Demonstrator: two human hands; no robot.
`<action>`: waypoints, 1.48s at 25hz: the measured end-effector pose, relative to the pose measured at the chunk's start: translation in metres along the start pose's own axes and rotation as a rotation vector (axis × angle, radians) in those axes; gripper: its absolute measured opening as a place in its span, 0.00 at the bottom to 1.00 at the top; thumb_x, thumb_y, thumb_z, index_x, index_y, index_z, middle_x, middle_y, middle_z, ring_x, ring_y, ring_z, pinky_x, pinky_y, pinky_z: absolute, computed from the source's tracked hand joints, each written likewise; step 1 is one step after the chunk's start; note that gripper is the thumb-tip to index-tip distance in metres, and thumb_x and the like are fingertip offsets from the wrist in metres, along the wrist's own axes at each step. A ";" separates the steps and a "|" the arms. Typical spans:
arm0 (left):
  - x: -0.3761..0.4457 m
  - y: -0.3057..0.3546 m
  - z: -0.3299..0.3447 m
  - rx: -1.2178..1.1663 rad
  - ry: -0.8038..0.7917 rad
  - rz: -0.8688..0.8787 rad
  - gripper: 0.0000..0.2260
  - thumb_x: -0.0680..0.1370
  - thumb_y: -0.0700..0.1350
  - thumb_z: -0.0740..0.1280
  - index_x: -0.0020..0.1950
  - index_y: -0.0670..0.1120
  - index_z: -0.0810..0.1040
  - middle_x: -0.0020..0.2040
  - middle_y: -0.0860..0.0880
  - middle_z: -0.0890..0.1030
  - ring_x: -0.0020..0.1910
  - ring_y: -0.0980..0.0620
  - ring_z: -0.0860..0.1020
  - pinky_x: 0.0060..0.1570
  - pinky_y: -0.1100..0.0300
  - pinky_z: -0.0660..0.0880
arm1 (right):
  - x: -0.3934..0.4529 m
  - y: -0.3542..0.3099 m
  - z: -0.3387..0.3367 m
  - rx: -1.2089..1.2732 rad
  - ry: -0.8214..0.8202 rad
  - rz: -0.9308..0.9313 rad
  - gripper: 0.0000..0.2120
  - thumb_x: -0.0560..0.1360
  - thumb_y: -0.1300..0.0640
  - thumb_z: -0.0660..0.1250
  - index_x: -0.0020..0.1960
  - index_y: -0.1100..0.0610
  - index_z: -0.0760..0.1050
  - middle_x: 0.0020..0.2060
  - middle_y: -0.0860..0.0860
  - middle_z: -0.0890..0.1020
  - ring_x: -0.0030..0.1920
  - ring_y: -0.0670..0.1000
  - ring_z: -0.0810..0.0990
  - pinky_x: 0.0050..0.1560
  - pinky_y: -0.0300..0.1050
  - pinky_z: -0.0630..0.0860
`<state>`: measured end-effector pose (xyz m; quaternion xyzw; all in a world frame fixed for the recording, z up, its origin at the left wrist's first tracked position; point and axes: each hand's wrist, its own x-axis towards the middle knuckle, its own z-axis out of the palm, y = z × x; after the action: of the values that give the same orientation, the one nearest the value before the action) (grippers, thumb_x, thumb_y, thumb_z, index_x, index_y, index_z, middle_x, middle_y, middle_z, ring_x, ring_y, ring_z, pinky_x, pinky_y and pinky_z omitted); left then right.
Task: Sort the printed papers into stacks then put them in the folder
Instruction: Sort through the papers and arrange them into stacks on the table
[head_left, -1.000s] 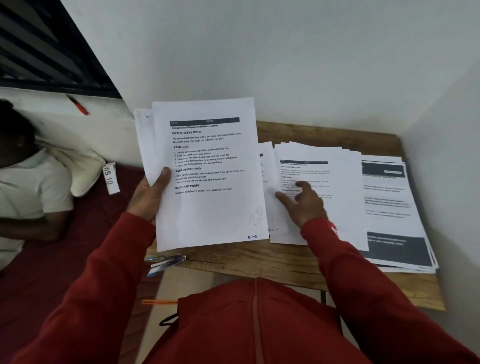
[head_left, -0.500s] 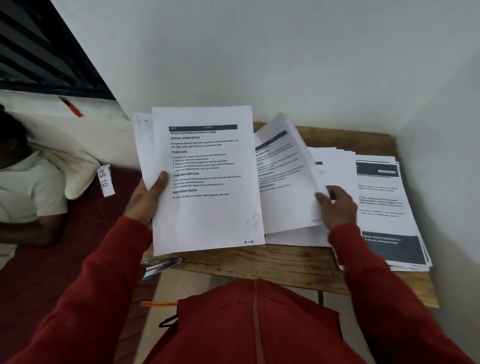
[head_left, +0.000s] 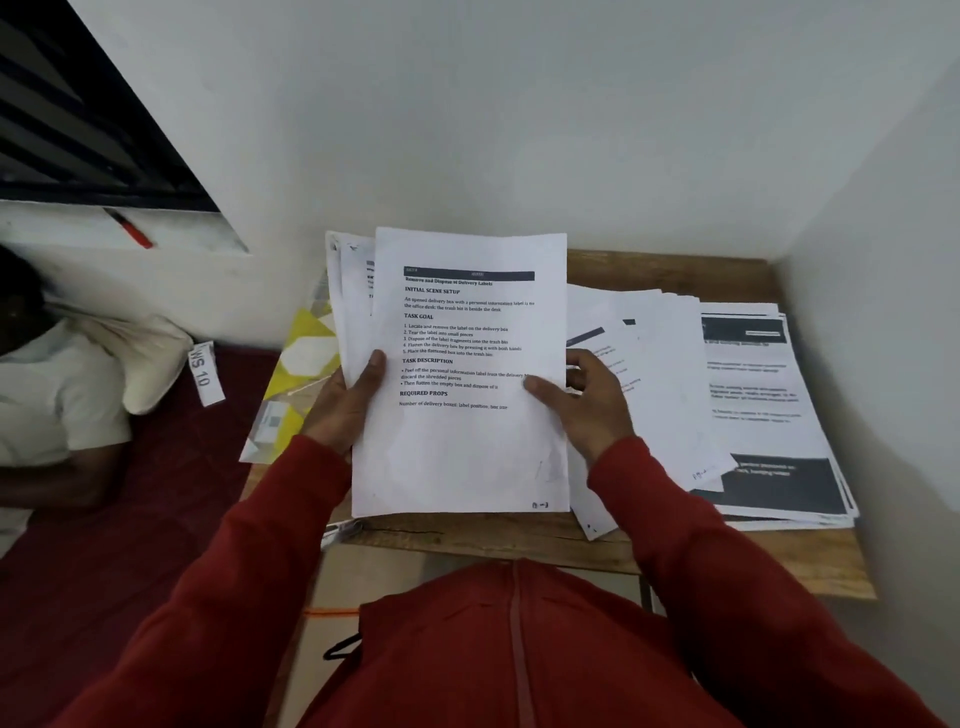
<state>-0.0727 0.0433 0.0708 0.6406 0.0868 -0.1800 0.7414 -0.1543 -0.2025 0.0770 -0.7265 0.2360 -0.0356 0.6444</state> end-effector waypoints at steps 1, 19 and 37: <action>-0.001 0.002 -0.005 -0.008 0.008 0.018 0.22 0.76 0.54 0.67 0.65 0.43 0.76 0.59 0.43 0.82 0.55 0.44 0.81 0.56 0.47 0.79 | 0.006 0.002 0.002 -0.001 0.020 -0.022 0.11 0.70 0.55 0.76 0.51 0.49 0.78 0.47 0.47 0.85 0.47 0.50 0.83 0.50 0.50 0.81; -0.060 0.055 -0.134 -0.005 0.369 0.207 0.08 0.82 0.45 0.60 0.59 0.49 0.76 0.47 0.55 0.85 0.44 0.57 0.83 0.42 0.62 0.81 | 0.069 0.052 0.044 -0.536 0.085 -0.116 0.27 0.74 0.50 0.70 0.70 0.55 0.67 0.61 0.57 0.76 0.61 0.59 0.74 0.61 0.57 0.73; 0.015 0.030 -0.078 0.382 0.237 0.179 0.04 0.76 0.46 0.71 0.50 0.53 0.81 0.51 0.51 0.83 0.50 0.46 0.82 0.59 0.43 0.76 | 0.045 0.067 -0.131 -0.787 0.564 0.176 0.09 0.78 0.52 0.64 0.57 0.52 0.75 0.55 0.59 0.80 0.56 0.63 0.77 0.55 0.57 0.70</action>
<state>-0.0397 0.1206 0.0802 0.7911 0.0805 -0.0501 0.6042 -0.1810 -0.3445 0.0242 -0.8543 0.4572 -0.0844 0.2325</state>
